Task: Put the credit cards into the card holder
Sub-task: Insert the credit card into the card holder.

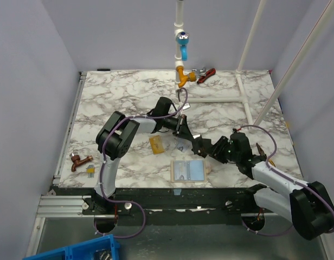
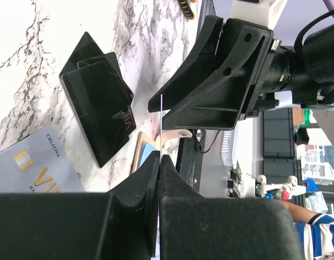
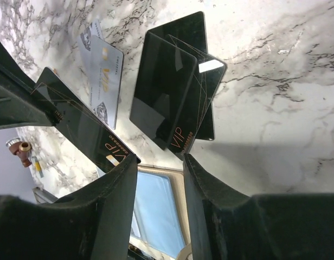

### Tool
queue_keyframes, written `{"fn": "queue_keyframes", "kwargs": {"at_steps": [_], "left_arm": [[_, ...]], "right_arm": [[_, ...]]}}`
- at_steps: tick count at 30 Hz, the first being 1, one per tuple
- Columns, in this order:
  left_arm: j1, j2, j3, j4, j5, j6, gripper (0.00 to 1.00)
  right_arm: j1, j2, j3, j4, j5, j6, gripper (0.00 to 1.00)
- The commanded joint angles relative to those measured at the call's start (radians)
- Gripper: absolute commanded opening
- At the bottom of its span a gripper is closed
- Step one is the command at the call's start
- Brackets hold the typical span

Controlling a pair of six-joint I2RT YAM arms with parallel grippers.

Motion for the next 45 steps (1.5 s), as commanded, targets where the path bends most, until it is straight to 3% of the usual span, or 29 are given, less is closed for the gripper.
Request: {"fn": "queue_keyframes", "kwargs": {"at_steps": [1, 9, 14, 23, 32, 36, 45], "left_arm": [[-0.003, -0.031, -0.006, -0.011, -0.033, 0.016, 0.0], [-0.003, -0.1, -0.029, -0.029, -0.028, 0.004, 0.0], [-0.003, -0.186, -0.08, -0.052, 0.022, 0.027, 0.0], [-0.014, -0.296, -0.12, -0.231, 0.104, 0.262, 0.0], [-0.026, -0.389, -0.14, -0.328, 0.161, 0.375, 0.0], [-0.028, -0.408, -0.132, -0.362, 0.178, 0.4, 0.0], [-0.03, -0.418, -0.116, -0.401, 0.174, 0.418, 0.0]], "right_arm": [[-0.005, -0.052, 0.008, -0.07, 0.081, -0.012, 0.43], [-0.006, -0.138, 0.055, -0.184, 0.129, -0.055, 0.45], [-0.008, -0.212, 0.055, -0.099, -0.056, -0.109, 0.53], [-0.01, -0.309, 0.034, 0.12, -0.424, -0.089, 0.53], [-0.01, -0.266, -0.011, 0.281, -0.573, 0.009, 0.53], [-0.01, -0.212, 0.026, 0.27, -0.605, -0.03, 0.5], [-0.009, -0.13, 0.052, 0.359, -0.655, -0.009, 0.34]]}}
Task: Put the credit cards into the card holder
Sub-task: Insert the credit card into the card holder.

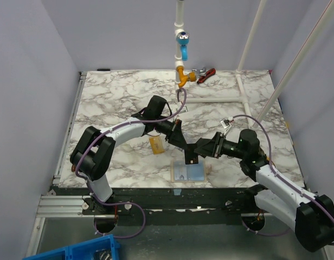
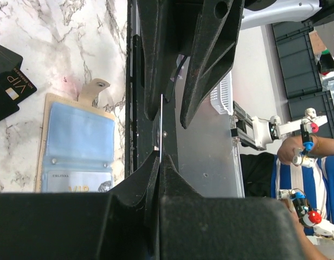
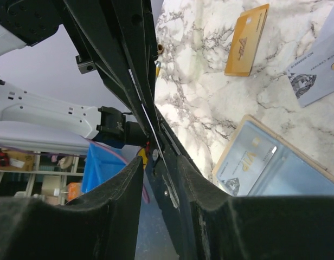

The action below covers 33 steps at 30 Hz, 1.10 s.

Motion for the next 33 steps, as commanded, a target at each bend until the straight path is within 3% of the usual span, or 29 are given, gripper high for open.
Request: {"fn": "queue_keyframes", "kwargs": {"at_steps": [1, 8, 17, 23, 28, 33], "left_arm": [[-0.004, -0.033, 0.014, -0.02, 0.039, 0.027, 0.0], [-0.001, -0.034, 0.024, 0.016, 0.043, -0.018, 0.0], [0.013, -0.019, 0.012, 0.222, 0.06, -0.219, 0.0], [0.017, -0.018, 0.003, 0.277, 0.06, -0.266, 0.0], [0.017, -0.028, -0.011, 0.287, 0.056, -0.292, 0.25], [0.02, -0.027, -0.076, 0.631, 0.088, -0.607, 0.4]], "right_arm": [[-0.003, 0.032, 0.025, 0.118, -0.073, 0.032, 0.31], [0.031, 0.076, -0.012, 0.224, -0.078, 0.092, 0.19], [0.043, 0.104, -0.006, 0.235, -0.097, 0.087, 0.25], [0.043, 0.07, 0.003, 0.171, -0.059, 0.06, 0.01], [0.043, 0.055, 0.03, 0.09, -0.059, 0.009, 0.01], [0.044, 0.103, 0.05, 0.047, -0.061, -0.027, 0.01]]}}
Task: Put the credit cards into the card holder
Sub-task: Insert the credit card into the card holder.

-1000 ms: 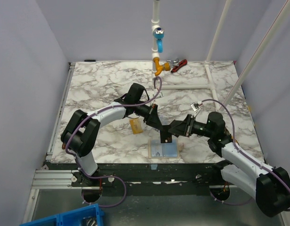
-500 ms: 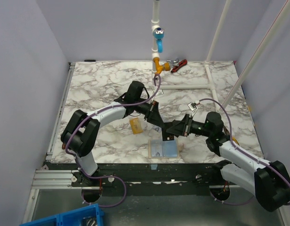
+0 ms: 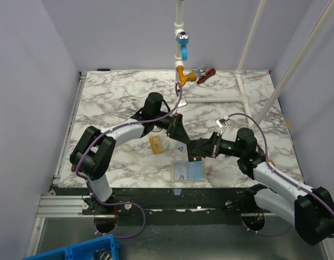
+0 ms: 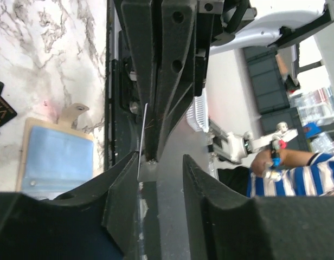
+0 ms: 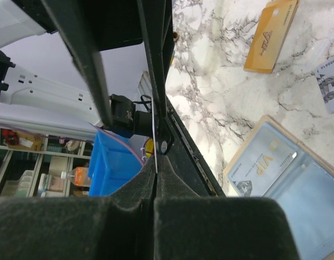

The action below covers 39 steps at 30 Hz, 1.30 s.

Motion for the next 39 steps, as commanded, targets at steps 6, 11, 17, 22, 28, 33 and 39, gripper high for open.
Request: {"fn": "queue_keyframes", "kwargs": {"at_steps": [6, 11, 17, 22, 28, 33, 39], "left_arm": [[0.041, -0.029, -0.077, 0.452, 0.065, -0.353, 0.49], [0.074, -0.096, 0.001, -0.241, -0.073, 0.211, 0.52], [0.039, -0.131, 0.026, -0.725, -0.399, 0.738, 0.53], [-0.082, -0.152, -0.026, -0.832, -0.592, 0.909, 0.52], [-0.238, -0.129, -0.004, -0.841, -0.734, 0.953, 0.51], [-0.247, -0.112, 0.015, -0.845, -0.738, 0.955, 0.49], [-0.247, -0.11, -0.014, -0.804, -0.699, 0.937, 0.49]], "right_arm": [[0.018, 0.067, 0.125, -0.246, 0.008, -0.149, 0.01], [0.02, 0.051, 0.2, -0.53, 0.076, -0.257, 0.01], [0.026, 0.026, 0.179, -0.796, 0.215, -0.274, 0.01], [0.027, -0.029, 0.13, -0.894, 0.323, -0.223, 0.01], [0.027, -0.021, 0.085, -0.93, 0.412, -0.186, 0.01], [0.028, -0.005, 0.082, -0.931, 0.445, -0.181, 0.01], [0.029, 0.024, 0.071, -0.913, 0.426, -0.191, 0.01]]}}
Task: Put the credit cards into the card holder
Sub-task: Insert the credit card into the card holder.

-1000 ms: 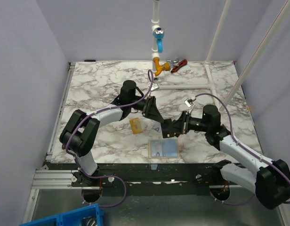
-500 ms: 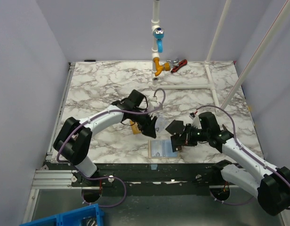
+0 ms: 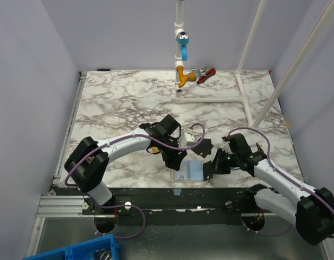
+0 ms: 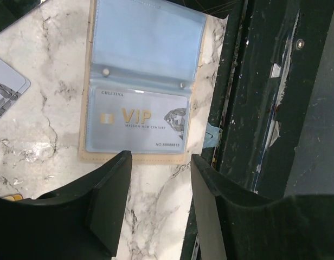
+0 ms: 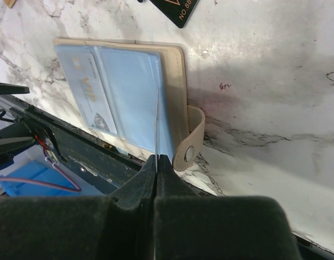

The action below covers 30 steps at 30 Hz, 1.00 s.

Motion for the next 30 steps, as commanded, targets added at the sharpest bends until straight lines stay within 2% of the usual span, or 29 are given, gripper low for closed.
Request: {"fn": "queue_keyframes", "kwargs": {"at_steps": [1, 18, 23, 30], "left_arm": [[0.0, 0.011, 0.001, 0.025, 0.013, 0.01, 0.49], [0.021, 0.023, 0.02, 0.026, 0.035, 0.018, 0.47], [0.028, 0.023, 0.031, 0.018, 0.029, 0.029, 0.47], [0.036, 0.016, 0.028, 0.008, 0.027, 0.033, 0.47]], "right_arm": [[0.008, 0.028, -0.021, -0.004, 0.024, 0.002, 0.01], [0.03, 0.089, -0.03, 0.029, -0.007, -0.014, 0.01], [0.052, 0.085, -0.017, -0.011, 0.082, 0.013, 0.01], [0.055, -0.01, -0.011, -0.045, 0.149, 0.05, 0.01]]}}
